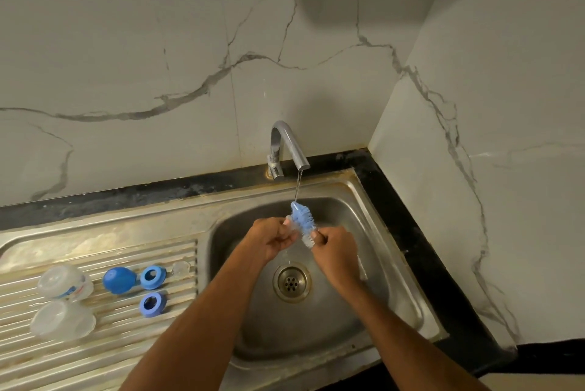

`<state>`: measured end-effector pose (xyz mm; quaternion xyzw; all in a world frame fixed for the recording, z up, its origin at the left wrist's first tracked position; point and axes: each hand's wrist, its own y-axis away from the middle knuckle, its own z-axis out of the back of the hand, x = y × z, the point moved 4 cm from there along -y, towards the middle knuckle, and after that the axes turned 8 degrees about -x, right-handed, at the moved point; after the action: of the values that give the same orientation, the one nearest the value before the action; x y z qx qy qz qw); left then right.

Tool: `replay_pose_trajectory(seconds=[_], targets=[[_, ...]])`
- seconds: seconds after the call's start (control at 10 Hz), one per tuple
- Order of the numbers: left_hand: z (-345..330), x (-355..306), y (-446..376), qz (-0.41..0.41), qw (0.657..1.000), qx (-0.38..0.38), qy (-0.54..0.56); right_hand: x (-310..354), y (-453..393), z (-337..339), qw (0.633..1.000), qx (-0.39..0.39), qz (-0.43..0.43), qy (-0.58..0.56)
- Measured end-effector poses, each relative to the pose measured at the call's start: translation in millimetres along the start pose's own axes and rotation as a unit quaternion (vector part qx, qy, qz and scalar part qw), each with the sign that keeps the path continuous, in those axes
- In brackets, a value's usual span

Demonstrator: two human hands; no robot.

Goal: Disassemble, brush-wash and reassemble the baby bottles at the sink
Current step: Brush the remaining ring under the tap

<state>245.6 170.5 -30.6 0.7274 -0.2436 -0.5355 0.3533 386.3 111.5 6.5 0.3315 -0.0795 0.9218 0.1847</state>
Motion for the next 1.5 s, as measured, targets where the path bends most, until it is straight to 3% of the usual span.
replay_pose_trajectory(seconds=[0.1, 0.2, 0.5, 0.6, 0.7, 0.9, 1.1, 1.2, 1.4, 1.5], targets=[[6.4, 1.2, -11.2, -0.019, 0.997, -0.078, 0.011, 2.7, 15.5, -5.6, 0.999, 0.022, 0.025, 0.013], [4.9, 4.5, -16.0, -0.042, 0.994, -0.099, -0.023, 5.4, 24.5, -9.2, 0.997, 0.054, 0.028, 0.043], [-14.5, 13.9, -24.7, -0.068, 0.992, -0.076, -0.080, -2.3, 6.2, -2.4, 1.000, -0.002, 0.001, 0.025], [-8.5, 6.0, -22.8, -0.026, 0.996, -0.080, -0.003, -20.4, -5.2, 4.4, 0.997, -0.008, -0.065, -0.032], [-8.3, -2.3, -21.3, 0.044, 0.993, -0.016, 0.110, -32.1, -6.7, 11.3, 0.994, -0.005, -0.092, -0.063], [-28.7, -10.9, -24.1, 0.108, 0.961, 0.048, 0.249, -47.8, -7.1, 8.1, 0.987, -0.004, -0.144, -0.078], [-33.0, -4.2, -32.6, 0.121, 0.965, 0.043, 0.227, -55.7, -5.9, 1.8, 0.986, 0.040, -0.152, -0.054], [-27.5, -3.7, -37.1, 0.117, 0.968, 0.030, 0.218, -53.4, -8.1, 5.7, 0.989, 0.010, -0.135, -0.065], [-31.7, -13.1, -43.5, -0.003, 0.989, 0.018, 0.144, -48.4, -8.0, 3.3, 0.991, 0.010, -0.115, -0.074], [-31.0, -19.7, -49.1, -0.123, 0.991, -0.018, 0.049, -49.1, -7.9, 0.5, 0.990, 0.016, -0.118, -0.070]])
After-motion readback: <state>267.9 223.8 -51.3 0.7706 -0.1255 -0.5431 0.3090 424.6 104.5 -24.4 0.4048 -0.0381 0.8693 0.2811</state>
